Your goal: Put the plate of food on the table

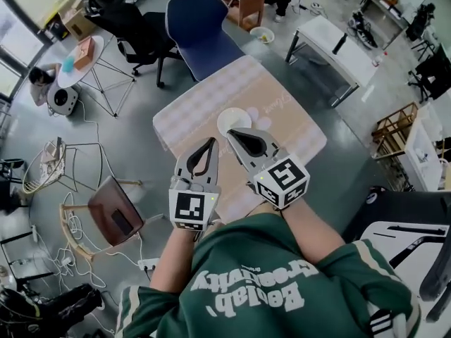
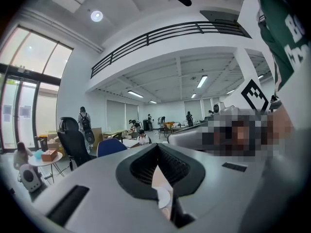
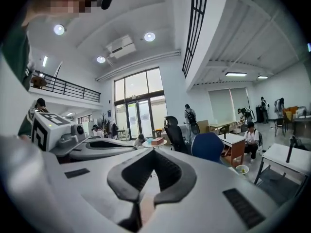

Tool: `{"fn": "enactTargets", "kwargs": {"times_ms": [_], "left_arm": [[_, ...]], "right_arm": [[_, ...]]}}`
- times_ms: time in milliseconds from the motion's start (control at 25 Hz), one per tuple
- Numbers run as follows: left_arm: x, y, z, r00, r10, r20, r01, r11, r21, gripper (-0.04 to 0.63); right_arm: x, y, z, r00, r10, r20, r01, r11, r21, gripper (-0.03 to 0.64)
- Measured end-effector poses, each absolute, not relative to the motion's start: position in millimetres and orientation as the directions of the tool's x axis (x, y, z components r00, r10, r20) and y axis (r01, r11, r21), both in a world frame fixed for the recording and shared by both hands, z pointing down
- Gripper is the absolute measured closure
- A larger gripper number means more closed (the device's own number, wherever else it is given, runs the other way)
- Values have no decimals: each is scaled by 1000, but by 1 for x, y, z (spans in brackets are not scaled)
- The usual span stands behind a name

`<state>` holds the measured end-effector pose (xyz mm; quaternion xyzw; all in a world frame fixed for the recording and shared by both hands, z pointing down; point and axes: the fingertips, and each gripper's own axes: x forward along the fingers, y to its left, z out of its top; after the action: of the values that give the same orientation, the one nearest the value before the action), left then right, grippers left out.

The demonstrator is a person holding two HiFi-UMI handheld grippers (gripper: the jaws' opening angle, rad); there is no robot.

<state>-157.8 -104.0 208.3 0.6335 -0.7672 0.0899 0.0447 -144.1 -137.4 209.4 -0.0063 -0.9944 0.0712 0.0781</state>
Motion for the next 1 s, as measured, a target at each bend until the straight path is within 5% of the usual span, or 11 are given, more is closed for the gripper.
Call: {"fn": "enactTargets", "kwargs": {"times_ms": [1000], "left_arm": [[-162, -98, 187, -254, -953, 164, -963, 233, -135, 586]], "right_arm": [[-155, -115, 199, -980, 142, 140, 130, 987, -95, 601]]}}
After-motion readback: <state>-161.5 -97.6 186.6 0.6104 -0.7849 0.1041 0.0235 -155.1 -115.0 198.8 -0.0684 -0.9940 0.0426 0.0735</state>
